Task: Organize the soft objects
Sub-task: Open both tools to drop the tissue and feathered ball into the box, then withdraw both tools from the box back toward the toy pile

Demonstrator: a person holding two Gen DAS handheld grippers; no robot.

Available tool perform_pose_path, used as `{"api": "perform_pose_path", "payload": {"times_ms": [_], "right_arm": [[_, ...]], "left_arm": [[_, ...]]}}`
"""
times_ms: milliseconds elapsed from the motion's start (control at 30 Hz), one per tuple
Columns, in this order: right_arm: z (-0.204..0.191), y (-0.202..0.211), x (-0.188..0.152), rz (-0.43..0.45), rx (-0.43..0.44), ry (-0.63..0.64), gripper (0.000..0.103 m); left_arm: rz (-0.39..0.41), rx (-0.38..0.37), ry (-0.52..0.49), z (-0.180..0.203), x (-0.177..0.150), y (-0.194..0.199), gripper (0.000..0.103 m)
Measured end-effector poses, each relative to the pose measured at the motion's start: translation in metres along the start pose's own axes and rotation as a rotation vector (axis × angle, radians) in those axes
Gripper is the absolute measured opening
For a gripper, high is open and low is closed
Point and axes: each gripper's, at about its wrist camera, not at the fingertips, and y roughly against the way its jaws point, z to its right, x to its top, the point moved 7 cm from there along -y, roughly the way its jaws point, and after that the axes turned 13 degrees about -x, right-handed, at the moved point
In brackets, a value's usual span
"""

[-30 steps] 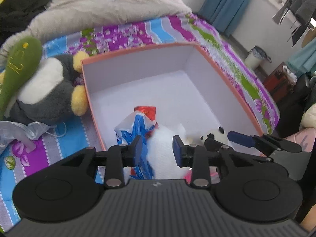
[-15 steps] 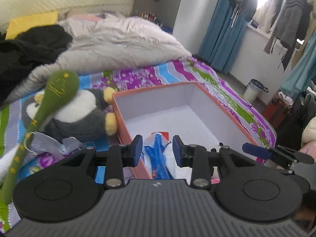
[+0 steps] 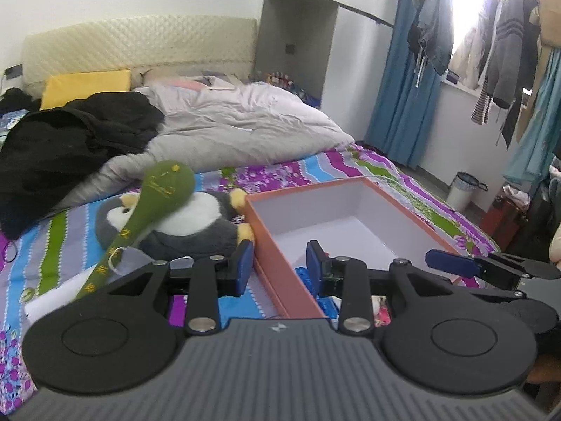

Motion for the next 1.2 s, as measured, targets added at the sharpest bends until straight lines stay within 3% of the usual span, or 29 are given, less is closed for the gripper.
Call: {"api": "perform_pose_path", "payload": {"times_ms": [433,567,800,967,1200], "right_arm": [[-0.041,0.024,-0.027,-0.005,0.063,0.009,0.053],[-0.057,0.027,-0.044,-0.025,0.075,0.042,0.053],[-0.076,0.034,-0.064,-0.048,0.094,0.091,0.053],[-0.085,0.034,-0.074,-0.058,0.094,0.112,0.053],[-0.112,0.023,-0.085,-0.074,0.151,0.168,0.053]], "left_arm": [[0.020,0.036,0.091,-0.022,-0.062,0.051,0.039],[0.027,0.061,0.128,-0.032,-0.082,0.062,0.050],[-0.006,0.082,0.172,-0.052,-0.106,0.064,0.053],[-0.019,0.112,0.197,-0.065,-0.122,0.067,0.062],[-0.038,0.144,0.220,-0.092,-0.130,0.060,0.062]]}}
